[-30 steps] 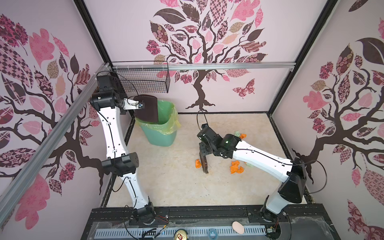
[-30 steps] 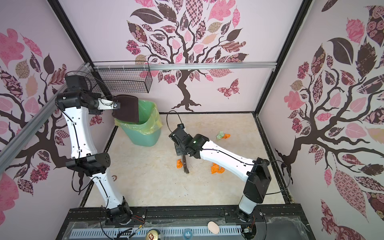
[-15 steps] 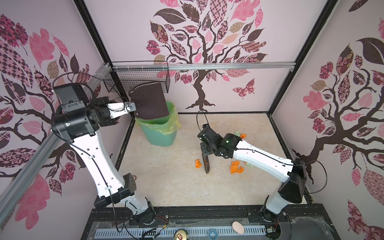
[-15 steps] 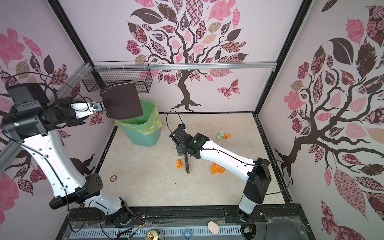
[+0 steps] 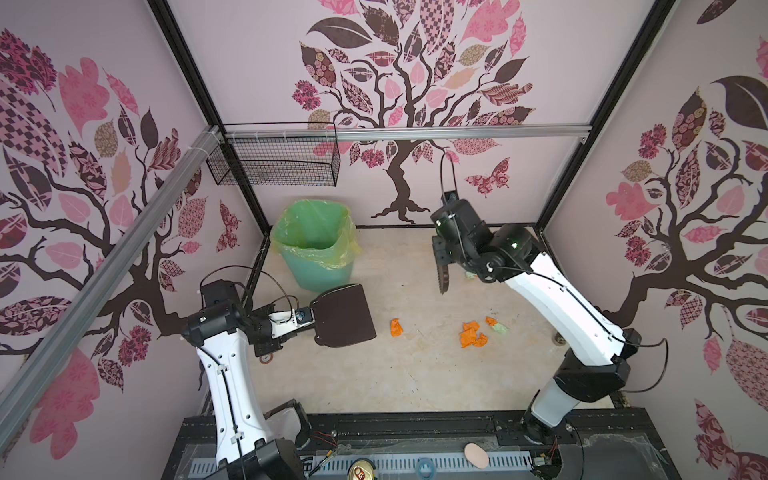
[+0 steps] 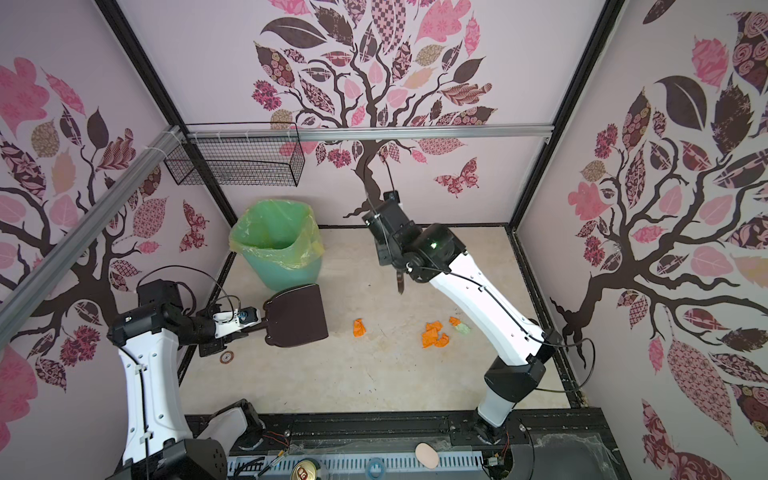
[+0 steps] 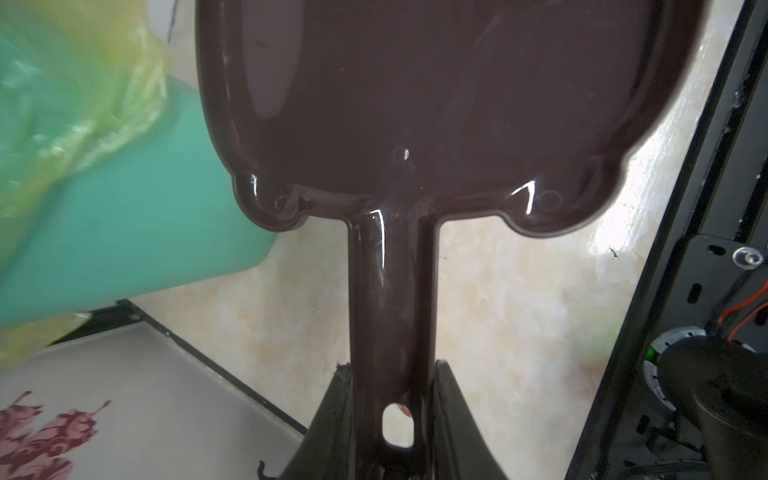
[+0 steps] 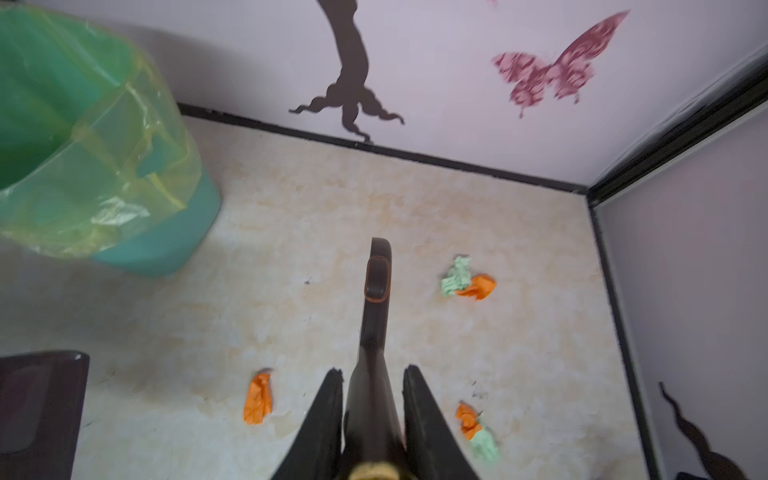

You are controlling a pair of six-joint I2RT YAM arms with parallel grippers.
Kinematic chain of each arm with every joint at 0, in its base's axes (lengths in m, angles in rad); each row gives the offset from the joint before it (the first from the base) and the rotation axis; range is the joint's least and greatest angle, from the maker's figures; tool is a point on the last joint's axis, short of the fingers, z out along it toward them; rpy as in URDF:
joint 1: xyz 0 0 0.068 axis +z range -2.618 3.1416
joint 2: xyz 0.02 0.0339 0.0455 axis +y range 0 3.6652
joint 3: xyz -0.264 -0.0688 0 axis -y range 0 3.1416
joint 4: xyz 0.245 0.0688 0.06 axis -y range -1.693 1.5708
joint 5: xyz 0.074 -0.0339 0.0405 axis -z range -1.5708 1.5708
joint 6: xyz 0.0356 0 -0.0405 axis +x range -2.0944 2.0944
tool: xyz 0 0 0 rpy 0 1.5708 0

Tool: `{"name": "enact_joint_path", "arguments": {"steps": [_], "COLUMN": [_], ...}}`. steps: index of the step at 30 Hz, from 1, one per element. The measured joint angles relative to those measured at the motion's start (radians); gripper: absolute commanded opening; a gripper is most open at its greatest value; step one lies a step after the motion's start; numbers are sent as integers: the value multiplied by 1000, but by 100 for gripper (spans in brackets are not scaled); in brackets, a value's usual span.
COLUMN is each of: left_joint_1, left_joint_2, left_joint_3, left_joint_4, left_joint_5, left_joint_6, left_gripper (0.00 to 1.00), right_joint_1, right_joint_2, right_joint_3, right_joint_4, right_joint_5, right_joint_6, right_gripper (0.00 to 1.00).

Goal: Sweep away the paper scraps from the table
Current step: 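Sweep remaining scraps with the brush toward the dustpan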

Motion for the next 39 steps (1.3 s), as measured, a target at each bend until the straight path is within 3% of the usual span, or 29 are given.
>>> {"name": "enact_joint_path", "arguments": {"steps": [6,11,15,22,26,32,39], "left_joint_1": [-14,-35,-35,-44,-53,-66,-79], "left_joint_2": [-13,5,55,122,154,162,154], "left_joint_3": [-245,-422,-494,-538,-527,-493,-492], "left_joint_4": [232,399,499,622,640,642,635], "left_joint_5": [-37,-79,-100,-127,-128,-128,-130], "left_joint_6": [-12,-18,-19,-19,-30,-55,-61], "left_gripper": [2,2,2,2,3,3,3], "right_joint_1": [-217,-370,-425,-404,-370,-300,-193], "right_joint_2": [246,480,582,609,595,473,282], "right_joint_3": [105,61,42,-13,-147,-371,-532], "right_joint_4": [39,135,189,262,322,380,426], "right_joint_5": [187,219,237,218,152,150,56], "right_joint_6": [-285,-478,-578,-658,-663,-668,-639], "right_gripper": [0,0,0,0,0,0,0]}}
